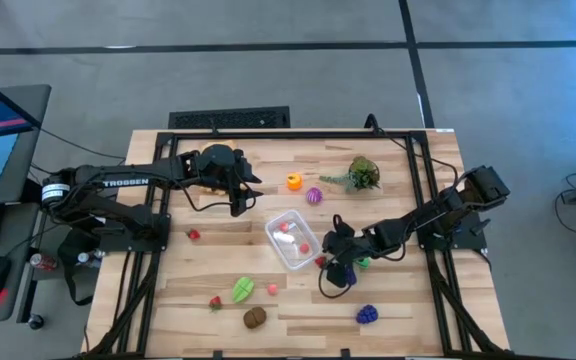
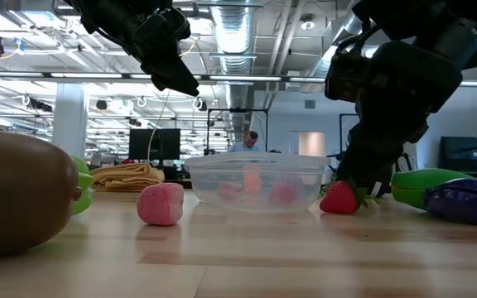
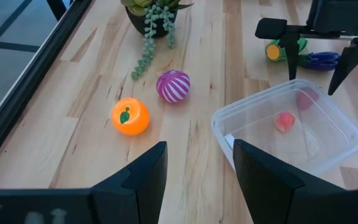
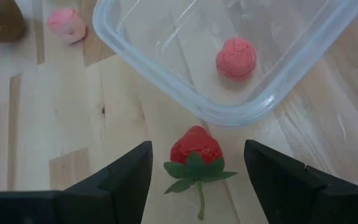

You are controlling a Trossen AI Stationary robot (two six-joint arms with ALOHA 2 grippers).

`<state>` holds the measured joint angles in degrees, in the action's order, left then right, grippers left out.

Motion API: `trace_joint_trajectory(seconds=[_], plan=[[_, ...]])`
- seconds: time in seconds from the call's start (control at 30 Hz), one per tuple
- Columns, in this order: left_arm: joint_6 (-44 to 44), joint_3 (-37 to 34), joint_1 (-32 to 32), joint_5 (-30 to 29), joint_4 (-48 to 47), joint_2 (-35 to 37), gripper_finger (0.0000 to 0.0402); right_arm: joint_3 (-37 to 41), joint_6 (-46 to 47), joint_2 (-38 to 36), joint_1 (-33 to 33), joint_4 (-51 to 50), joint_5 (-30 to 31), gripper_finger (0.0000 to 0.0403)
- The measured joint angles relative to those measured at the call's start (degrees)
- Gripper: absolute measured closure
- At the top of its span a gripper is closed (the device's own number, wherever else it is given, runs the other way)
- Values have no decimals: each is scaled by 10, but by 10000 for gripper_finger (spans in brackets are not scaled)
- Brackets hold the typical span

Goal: Pick and placing Produce into tupperware
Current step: Put the top right red strawberry into the transparent bin

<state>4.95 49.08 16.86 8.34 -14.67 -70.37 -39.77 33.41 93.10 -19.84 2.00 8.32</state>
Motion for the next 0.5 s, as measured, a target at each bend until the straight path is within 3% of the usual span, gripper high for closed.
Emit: trace_joint_trajectory(seconds=[0.33,0.5], plan=[[0,0,0,0,0,0,227,0,1,0,0,-3,7,127],[0,0,0,-1,0,0,227,-4,18,35,-1,4,1,127]])
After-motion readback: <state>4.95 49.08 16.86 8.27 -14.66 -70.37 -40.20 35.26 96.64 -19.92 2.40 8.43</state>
